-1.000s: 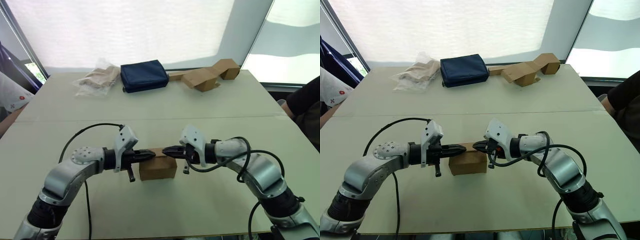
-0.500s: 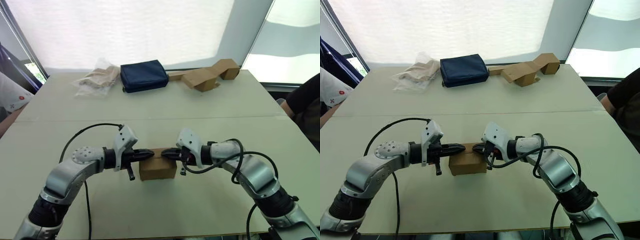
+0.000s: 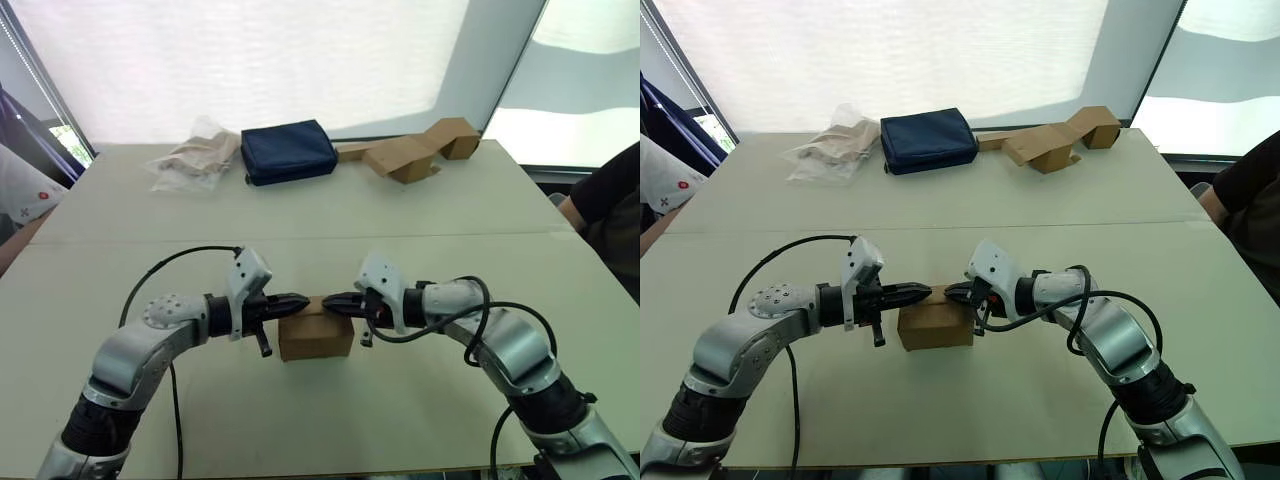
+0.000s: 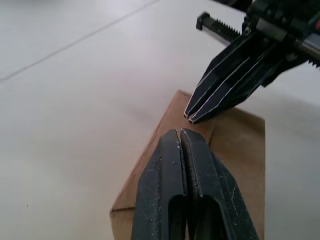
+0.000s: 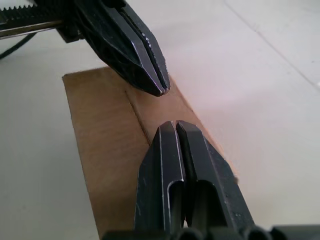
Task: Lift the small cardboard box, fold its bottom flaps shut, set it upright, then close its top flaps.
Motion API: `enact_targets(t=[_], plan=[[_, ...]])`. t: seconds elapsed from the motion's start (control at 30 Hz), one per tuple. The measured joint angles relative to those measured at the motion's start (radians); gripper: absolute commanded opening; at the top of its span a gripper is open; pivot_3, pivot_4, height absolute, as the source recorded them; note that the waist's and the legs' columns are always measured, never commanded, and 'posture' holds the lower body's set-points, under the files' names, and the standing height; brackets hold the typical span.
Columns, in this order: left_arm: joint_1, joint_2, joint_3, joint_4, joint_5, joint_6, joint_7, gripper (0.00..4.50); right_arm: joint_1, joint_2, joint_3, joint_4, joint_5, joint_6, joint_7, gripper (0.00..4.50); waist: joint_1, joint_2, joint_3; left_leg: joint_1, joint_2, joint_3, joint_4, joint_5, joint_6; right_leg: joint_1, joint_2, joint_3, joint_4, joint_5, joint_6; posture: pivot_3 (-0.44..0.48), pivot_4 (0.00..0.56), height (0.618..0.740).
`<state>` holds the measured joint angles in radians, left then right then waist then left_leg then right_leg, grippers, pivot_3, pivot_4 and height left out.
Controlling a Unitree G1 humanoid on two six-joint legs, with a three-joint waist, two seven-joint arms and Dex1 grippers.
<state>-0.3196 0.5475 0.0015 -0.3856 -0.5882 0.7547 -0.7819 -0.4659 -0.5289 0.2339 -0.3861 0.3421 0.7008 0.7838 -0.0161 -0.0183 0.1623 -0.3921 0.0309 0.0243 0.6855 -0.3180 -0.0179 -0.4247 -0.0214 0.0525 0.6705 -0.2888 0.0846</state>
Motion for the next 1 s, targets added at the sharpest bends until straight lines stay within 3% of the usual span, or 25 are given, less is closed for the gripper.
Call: enact_targets(t=[0.1, 0.2, 0.33, 0.47, 0.67, 1.0], plan=[[0.001, 0.032, 0.039, -0.028, 0.028, 0.005, 0.085, 0.05, 0.010, 0.111, -0.133, 0.008, 0.049, -0.090, -0.072, 0.00, -0.003, 0.000, 0.000, 0.000, 0.000, 0.000, 0.000, 0.000, 0.000, 0.000, 0.000, 0.000, 0.000, 0.000, 0.000, 0.000, 0.150, 0.740], [0.030, 0.105, 0.090, -0.048, 0.028, 0.030, 0.091, 0.05, 0.013, 0.127, -0.266, -0.010, 0.135, -0.067, -0.126, 0.00, -0.001, 0.000, 0.000, 0.000, -0.001, 0.000, -0.001, 0.000, 0.000, 0.000, -0.002, 0.000, 0.000, 0.000, 0.000, 0.000, 0.150, 0.740], [0.099, 0.218, 0.173, 0.012, -0.026, 0.072, -0.001, 0.05, 0.088, 0.054, -0.436, -0.066, 0.275, 0.079, -0.176, 0.00, 0.002, 0.000, 0.000, 0.000, -0.003, 0.000, -0.002, 0.000, -0.001, 0.000, -0.006, -0.001, -0.001, 0.000, 0.000, 0.000, 0.150, 0.740], [0.185, 0.256, 0.192, 0.049, -0.034, 0.052, -0.074, 0.05, 0.178, -0.030, -0.517, -0.095, 0.439, 0.225, -0.150, 0.00, 0.001, 0.000, 0.000, 0.000, -0.002, 0.001, -0.002, 0.000, -0.001, 0.001, -0.006, -0.001, -0.002, 0.000, 0.000, 0.000, 0.150, 0.740], [0.327, 0.335, 0.192, 0.103, -0.001, -0.036, -0.201, 0.05, 0.433, -0.241, -0.535, -0.079, 0.429, 0.223, 0.000, 0.00, 0.003, 0.000, 0.000, 0.000, -0.002, 0.001, -0.003, 0.000, 0.000, 0.002, -0.005, -0.001, -0.004, 0.000, 0.000, 0.000, 0.150, 0.740], [0.366, 0.282, 0.186, 0.151, 0.007, -0.091, -0.217, 0.05, 0.488, -0.251, -0.481, -0.003, 0.328, 0.119, 0.018, 0.00, 0.002, 0.000, 0.000, 0.002, -0.002, 0.001, -0.002, 0.000, 0.001, 0.004, -0.005, -0.001, -0.004, 0.000, 0.001, 0.000, 0.150, 0.740]])
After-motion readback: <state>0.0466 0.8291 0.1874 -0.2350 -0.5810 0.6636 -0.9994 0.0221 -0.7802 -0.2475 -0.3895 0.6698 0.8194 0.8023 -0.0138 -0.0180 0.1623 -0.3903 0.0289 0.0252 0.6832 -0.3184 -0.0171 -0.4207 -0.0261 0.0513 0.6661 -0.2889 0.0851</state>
